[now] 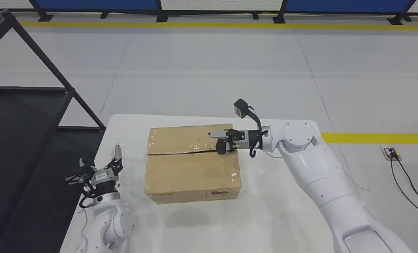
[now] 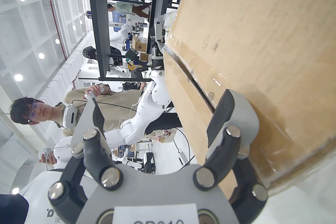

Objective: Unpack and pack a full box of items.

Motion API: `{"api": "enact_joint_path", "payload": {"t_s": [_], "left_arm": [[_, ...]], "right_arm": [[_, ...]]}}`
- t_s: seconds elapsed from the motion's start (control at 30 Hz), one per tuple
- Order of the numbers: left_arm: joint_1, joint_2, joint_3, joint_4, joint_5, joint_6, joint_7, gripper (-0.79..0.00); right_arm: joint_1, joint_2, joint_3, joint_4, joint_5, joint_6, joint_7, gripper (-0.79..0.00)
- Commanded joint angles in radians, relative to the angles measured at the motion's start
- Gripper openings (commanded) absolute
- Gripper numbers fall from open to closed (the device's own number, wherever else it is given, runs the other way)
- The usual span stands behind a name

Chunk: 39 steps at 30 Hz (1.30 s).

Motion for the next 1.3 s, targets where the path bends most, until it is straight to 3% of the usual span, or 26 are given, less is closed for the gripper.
{"api": "enact_joint_path", "payload": {"t_s": [0.0,0.2,0.73,1.27], "left_arm": [[0.012,0.0,-0.014,0.001,0.002,0.004,0.0,0.0],[0.018,-0.004,-0.056,-0.007,-0.042,-0.002,-0.013,0.0],[0.064,-0.017,-0.105,-0.156,-0.094,-0.045,-0.016,0.0],[0.125,-0.024,-0.14,-0.191,-0.249,-0.162,-0.258,0.0]], "right_arm": [[0.001,0.0,-0.001,-0.001,0.001,0.002,0.001,0.0],[0.004,-0.002,-0.008,0.001,0.003,0.001,0.003,0.0],[0.008,0.002,-0.007,0.002,-0.027,0.037,-0.053,0.0],[-0.022,0.019,0.014,-0.054,-0.032,0.038,-0.042,0.0]]}}
